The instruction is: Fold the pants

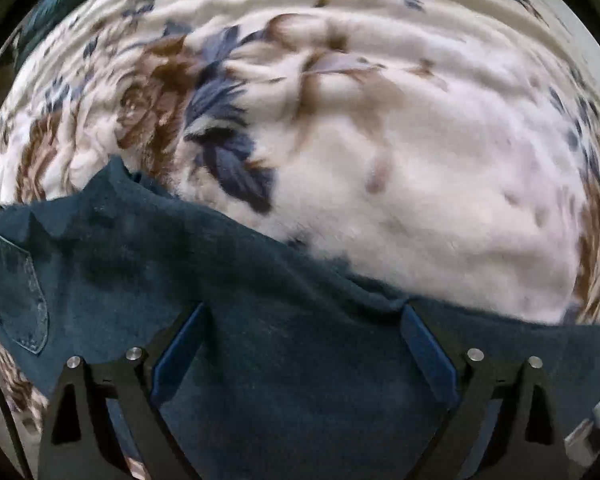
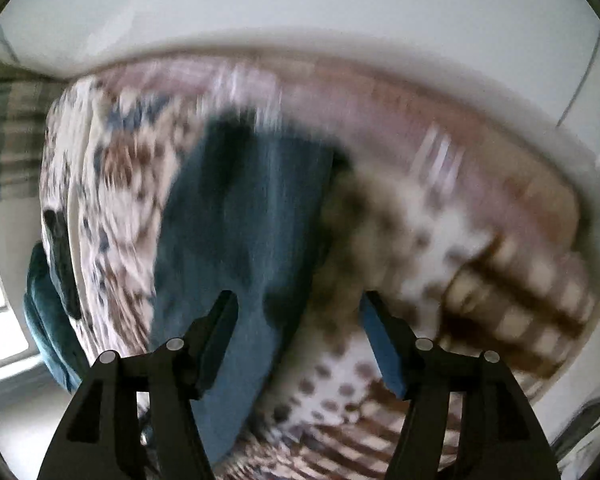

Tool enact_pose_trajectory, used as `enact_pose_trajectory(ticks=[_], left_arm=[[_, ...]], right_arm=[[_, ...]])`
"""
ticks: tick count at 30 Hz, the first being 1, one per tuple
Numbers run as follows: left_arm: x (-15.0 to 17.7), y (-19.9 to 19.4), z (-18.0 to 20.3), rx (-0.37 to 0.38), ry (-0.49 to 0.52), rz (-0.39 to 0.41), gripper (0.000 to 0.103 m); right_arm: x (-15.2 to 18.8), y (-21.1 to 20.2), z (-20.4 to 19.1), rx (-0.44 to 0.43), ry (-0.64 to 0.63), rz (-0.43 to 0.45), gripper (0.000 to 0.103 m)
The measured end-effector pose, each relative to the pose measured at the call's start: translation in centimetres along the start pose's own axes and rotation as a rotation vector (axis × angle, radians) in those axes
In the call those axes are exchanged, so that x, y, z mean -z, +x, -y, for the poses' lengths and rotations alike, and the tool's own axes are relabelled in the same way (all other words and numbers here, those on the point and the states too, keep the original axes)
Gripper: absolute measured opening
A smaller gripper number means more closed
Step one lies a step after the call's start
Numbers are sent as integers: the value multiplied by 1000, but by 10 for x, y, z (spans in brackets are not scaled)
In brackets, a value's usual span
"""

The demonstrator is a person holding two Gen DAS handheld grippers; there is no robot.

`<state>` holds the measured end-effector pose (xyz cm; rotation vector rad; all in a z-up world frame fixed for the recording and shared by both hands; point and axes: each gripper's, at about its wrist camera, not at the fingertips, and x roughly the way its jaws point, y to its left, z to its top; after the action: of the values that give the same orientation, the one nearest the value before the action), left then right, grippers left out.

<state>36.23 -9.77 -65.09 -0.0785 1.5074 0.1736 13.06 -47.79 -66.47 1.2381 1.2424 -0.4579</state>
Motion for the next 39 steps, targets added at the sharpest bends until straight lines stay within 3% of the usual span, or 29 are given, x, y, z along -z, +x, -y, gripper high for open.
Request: enact_pose_trajectory(ticks=[2,4,6,7,9,10,13,16,17,18,19,23,27,32,36,39], left_arm=[[-5,-6,-5,25,-19,3,98],[-8,-16,-10,45,-40,12,98],[-12,-24,-20,87,-80,17,98],[-12,-26,-24,96,-97,15,98],[-12,-30,-38,119,-133,12,98],[-11,-31,-42,122,-142,13,98],[-9,-30,-48,121,-139,13,98],[16,-22,-49,120,-129,0,98],[18,-22,-50,126,-127,0,98],[20,-23,-51,126,-122,3,98],[21,-24,-51,129,-118,5,98],[36,-36,-56,137,-108,27,98],[32,-50,-81,134,-98,61,98],[26,-74,-126,152,-127,103,98],[26,-89,-161,159,-137,114,101],[15,-86,-183,146,-138,135,101]], right_arm=[[7,14,-5,-55,-23,-20,67],[10,28,-12,-91,-38,-15,76],[11,33,-12,-145,-4,18,78],[9,40,-20,-201,24,46,76],[5,38,-16,-383,84,95,39],[3,39,-14,-423,90,117,36],[-6,58,-6,-424,84,124,38],[-9,73,8,-549,160,109,39],[-8,71,8,-552,160,114,37],[-5,66,7,-529,151,129,19],[-1,60,6,-495,140,149,9],[13,19,10,-444,192,291,9],[26,6,-8,-432,158,304,9],[66,-40,-97,-318,-105,379,9],[134,-66,-185,-216,-340,434,9],[196,-56,-247,-148,-497,428,9]])
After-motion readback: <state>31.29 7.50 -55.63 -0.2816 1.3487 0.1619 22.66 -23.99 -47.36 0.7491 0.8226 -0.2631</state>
